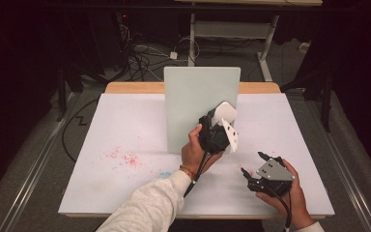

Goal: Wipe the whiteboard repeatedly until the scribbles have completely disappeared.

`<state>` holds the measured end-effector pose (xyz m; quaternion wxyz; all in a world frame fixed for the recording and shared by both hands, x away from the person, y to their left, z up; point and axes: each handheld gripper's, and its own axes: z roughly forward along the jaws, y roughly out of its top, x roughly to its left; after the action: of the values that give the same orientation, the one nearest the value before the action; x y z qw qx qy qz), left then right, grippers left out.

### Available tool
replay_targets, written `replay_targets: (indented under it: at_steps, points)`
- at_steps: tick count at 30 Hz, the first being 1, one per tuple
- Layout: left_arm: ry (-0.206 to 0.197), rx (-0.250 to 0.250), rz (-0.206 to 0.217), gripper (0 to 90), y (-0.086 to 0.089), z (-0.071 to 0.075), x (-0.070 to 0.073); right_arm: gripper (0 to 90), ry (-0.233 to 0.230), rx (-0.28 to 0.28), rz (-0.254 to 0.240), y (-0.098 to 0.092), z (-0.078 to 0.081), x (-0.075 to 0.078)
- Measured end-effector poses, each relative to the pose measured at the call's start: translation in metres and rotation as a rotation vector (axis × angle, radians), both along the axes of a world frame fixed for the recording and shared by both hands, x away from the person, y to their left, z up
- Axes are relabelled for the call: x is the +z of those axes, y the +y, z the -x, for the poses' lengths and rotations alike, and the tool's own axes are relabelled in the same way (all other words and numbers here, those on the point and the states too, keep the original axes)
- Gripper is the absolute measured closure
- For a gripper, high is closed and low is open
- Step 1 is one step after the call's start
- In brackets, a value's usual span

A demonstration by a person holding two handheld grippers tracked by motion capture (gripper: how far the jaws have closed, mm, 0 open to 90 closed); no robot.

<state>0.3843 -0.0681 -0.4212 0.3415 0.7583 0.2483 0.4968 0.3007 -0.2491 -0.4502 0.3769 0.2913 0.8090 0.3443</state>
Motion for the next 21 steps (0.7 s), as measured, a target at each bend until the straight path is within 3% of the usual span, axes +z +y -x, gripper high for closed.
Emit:
replay_targets:
  at_steps: [1,2,6,9,17,18,21]
  points:
    - [0.009,-0.012,-0.008,28.9,-0.003,0.002,-0.004,26.2,0.001,-0.008,-0.002,-0.002,-0.001,0.0]
    - [0.014,-0.03,-0.043,28.9,-0.009,0.005,-0.014,26.2,-0.002,-0.012,-0.004,-0.003,-0.001,0.001]
    - [0.016,-0.038,-0.073,28.9,-0.015,0.008,-0.02,26.2,-0.005,-0.015,-0.015,-0.004,-0.001,0.002]
    - [0.038,-0.061,-0.044,28.9,-0.011,0.006,-0.015,26.3,-0.001,-0.009,-0.006,-0.003,-0.001,0.0]
    - [0.025,-0.025,0.028,28.9,0.001,-0.006,0.016,26.2,-0.001,-0.009,-0.004,-0.002,-0.001,0.0]
    - [0.023,-0.019,0.054,29.0,0.007,-0.009,0.023,26.3,-0.001,-0.009,-0.004,-0.002,0.0,0.0]
    - [0.024,-0.018,0.051,28.9,0.008,-0.009,0.022,26.3,0.001,-0.007,-0.004,-0.002,0.0,0.0]
